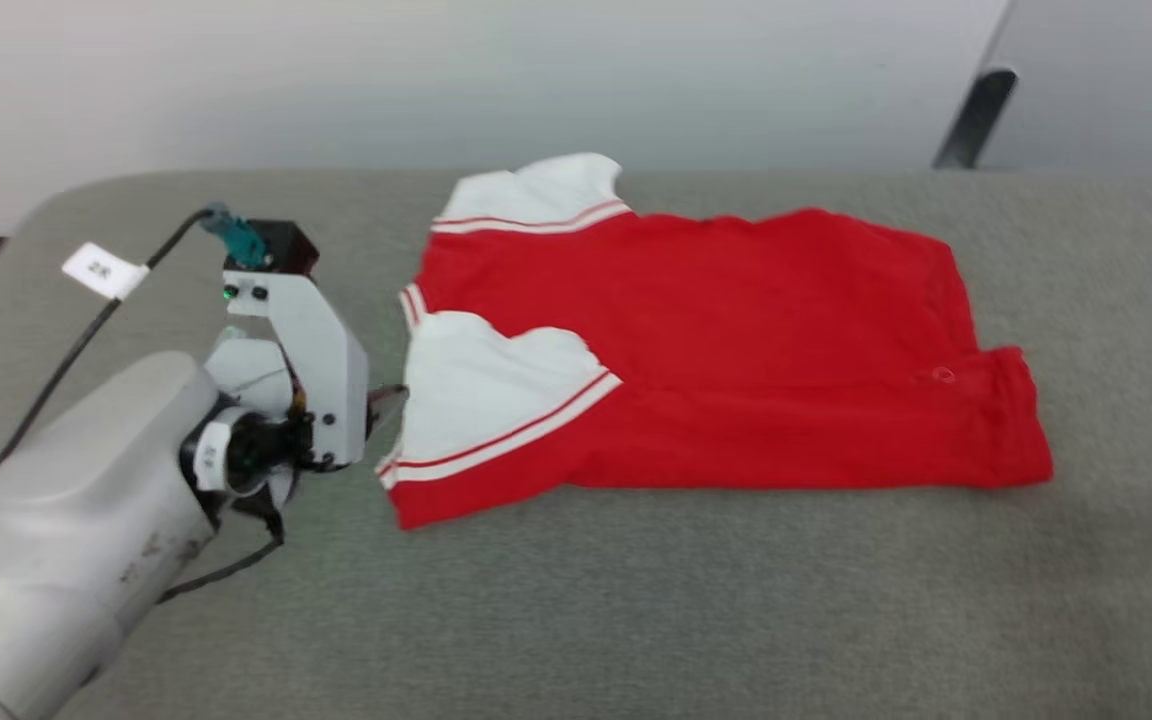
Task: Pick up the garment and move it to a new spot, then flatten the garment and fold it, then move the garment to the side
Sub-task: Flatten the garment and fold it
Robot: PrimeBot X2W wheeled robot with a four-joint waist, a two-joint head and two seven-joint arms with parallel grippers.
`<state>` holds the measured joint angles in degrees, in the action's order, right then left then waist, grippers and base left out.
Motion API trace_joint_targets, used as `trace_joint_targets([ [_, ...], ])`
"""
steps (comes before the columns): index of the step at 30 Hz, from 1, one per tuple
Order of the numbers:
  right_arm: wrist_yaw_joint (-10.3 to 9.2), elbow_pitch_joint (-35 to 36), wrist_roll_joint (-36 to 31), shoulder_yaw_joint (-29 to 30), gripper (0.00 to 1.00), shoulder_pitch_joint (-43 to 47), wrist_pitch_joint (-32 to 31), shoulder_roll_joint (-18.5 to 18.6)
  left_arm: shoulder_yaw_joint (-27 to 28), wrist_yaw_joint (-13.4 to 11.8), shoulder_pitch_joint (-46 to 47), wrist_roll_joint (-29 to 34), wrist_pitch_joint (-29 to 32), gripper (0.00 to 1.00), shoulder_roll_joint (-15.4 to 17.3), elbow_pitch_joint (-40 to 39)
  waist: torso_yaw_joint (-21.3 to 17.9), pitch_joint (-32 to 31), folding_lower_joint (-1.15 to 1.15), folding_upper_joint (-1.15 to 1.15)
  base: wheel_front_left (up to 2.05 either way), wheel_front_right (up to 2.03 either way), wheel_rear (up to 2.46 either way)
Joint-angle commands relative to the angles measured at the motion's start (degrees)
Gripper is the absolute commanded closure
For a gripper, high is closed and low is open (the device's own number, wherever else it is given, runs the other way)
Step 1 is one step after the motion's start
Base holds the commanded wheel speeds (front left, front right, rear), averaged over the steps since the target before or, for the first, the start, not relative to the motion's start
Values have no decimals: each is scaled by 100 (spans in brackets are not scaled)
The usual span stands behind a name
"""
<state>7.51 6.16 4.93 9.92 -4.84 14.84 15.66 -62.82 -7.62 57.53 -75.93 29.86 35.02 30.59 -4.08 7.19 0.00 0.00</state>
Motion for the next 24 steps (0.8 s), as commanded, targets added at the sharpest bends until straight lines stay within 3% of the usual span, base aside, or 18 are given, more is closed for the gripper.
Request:
trace_joint_targets([
  [1, -5, 55, -68, 54, 0, 71, 26, -105, -19, -87, 35, -60, 171, 0, 61, 8, -370, 364, 0, 0, 0, 0, 0],
  [14, -5, 179, 95, 236, 0, 65, 28, -628, -335, -690, -133, -401, 1632, 0, 282, 334, -867, 876, 0, 0, 0, 0, 0],
  [21, -4, 71, 257, 165, 0, -27, 29, -635, -372, -851, -392, -679, 2022, 0, 98, 638, -893, 983, 0, 0, 0, 0, 0],
  [24, -5, -57, 341, 148, 0, -36, 28, -577, -373, -927, -556, -904, 2346, 62, -15, 604, -861, 958, 0, 0, 0, 0, 0],
])
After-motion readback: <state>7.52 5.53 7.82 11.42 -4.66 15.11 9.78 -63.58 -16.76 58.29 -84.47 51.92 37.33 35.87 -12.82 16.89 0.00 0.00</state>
